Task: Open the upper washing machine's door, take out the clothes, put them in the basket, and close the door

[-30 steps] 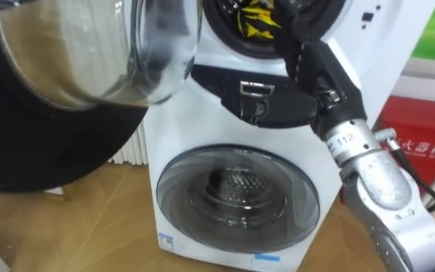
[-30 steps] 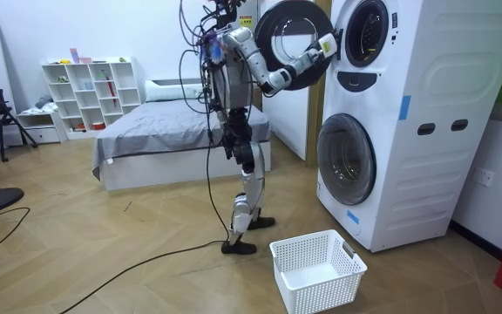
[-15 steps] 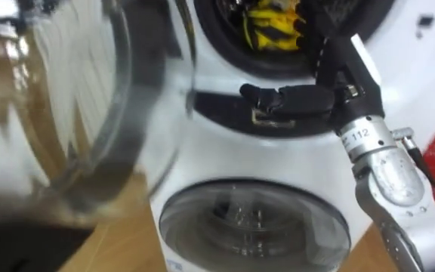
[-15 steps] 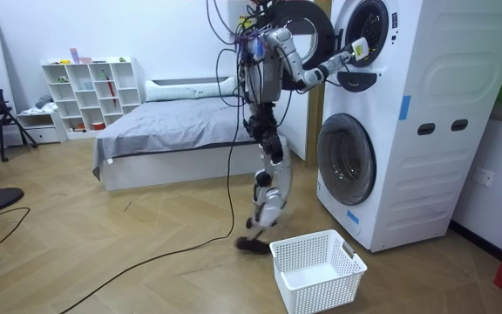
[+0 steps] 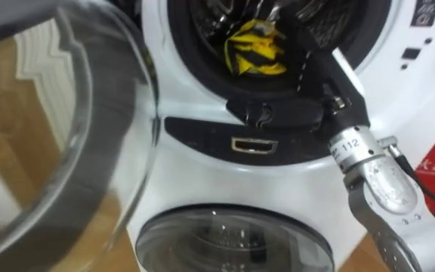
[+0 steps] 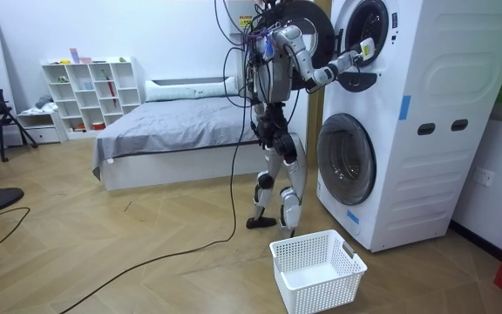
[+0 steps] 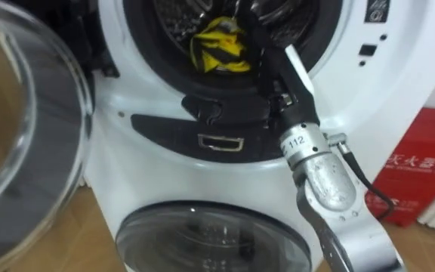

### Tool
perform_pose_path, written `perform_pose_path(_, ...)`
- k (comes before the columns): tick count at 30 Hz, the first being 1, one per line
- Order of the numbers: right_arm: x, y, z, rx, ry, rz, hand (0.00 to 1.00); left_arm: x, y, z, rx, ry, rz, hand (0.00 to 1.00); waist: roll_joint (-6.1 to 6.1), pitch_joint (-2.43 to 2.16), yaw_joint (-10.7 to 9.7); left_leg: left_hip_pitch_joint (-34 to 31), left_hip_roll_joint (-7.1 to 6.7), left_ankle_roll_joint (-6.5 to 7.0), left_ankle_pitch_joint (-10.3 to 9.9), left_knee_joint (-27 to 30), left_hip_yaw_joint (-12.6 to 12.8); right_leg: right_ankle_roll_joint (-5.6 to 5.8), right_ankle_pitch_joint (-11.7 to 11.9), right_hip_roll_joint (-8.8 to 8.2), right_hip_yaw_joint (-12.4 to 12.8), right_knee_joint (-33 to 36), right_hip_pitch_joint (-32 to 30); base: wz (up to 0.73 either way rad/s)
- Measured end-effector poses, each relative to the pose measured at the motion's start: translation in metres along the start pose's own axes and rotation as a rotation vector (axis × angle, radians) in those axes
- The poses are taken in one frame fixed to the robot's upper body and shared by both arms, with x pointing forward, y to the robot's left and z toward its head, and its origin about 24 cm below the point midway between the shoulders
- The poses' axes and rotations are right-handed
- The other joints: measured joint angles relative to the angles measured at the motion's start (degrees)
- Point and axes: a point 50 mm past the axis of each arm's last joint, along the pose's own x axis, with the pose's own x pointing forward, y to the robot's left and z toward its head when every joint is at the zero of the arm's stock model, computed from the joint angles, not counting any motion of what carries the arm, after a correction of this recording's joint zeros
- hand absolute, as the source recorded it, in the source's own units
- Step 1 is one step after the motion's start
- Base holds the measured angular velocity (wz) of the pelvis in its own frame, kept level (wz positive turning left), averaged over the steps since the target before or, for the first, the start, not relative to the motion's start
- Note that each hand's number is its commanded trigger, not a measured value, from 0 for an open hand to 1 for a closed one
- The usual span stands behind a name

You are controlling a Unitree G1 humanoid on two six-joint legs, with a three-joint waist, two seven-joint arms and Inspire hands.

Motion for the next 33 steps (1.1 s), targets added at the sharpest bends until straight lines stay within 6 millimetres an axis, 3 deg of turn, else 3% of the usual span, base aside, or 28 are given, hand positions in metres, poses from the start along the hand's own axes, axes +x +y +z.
perform_pose_path(4, 0.000, 0.001, 0.000, -0.006, -0.002, 0.000, 0.00, 0.000, -0.003, 0.001, -0.004, -0.003, -0.002, 0.00, -0.77, 0.26, -0.37, -0.01, 0.01, 0.00, -0.01, -0.05, 0.14, 0.03, 0.00, 0.02, 0.10, -0.13, 0.03, -0.01)
perform_pose_path(9, 0.000, 0.003, 0.005, -0.041, -0.018, 0.000, 0.00, -0.001, -0.004, 0.000, -0.007, 0.001, -0.006, 0.00, -1.12, 0.12, -0.79, -0.23, 0.05, 0.03, -0.01, -0.18, 0.17, 0.00, 0.39, 0.10, 0.13, -0.88, 0.05, 0.00)
perform_pose_path(13, 0.002, -0.009, 0.030, -0.057, -0.123, -0.089, 0.00, -0.001, -0.005, -0.002, -0.006, 0.005, -0.003, 0.00, -1.52, -0.16, -0.52, 0.02, 0.20, 0.05, -0.02, -0.73, 0.14, 0.06, 0.35, 0.23, 0.09, -0.94, 0.10, 0.00)
perform_pose_path(17, 0.002, -0.022, 0.044, -0.086, -0.180, -0.180, 0.00, -0.003, -0.007, -0.009, -0.001, 0.025, -0.007, 0.00, -1.86, -0.33, -0.53, 1.07, 0.48, 0.13, -0.29, -1.16, 0.22, 0.09, 0.33, 0.51, -0.12, -1.89, 1.47, 0.02)
perform_pose_path(21, 0.002, -0.023, 0.044, -0.121, -0.184, -0.212, 0.00, -0.003, -0.008, -0.010, -0.001, 0.034, -0.008, 0.00, -2.21, -0.13, -0.47, 1.51, 0.47, 0.40, -0.59, -1.28, 0.21, 0.36, 0.16, 0.48, -0.08, -1.99, 1.96, 0.00)
perform_pose_path(25, 0.003, -0.024, 0.046, -0.142, -0.195, -0.243, 0.00, -0.003, -0.008, -0.012, 0.002, 0.047, -0.011, 0.00, -2.91, 0.62, -0.41, 1.48, 0.47, 0.46, -0.70, -1.29, 0.16, 0.43, 0.12, 0.47, -0.11, -2.08, 1.96, 0.00)
perform_pose_path(33, 0.010, -0.025, 0.057, -0.217, -0.238, -0.286, 0.00, -0.004, -0.008, -0.012, 0.017, 0.046, -0.018, 0.00, -3.24, 0.50, -0.06, 1.38, 0.46, 0.64, -1.01, -1.28, 0.15, 0.59, -0.09, 0.46, -0.26, -2.08, 1.84, 0.00)
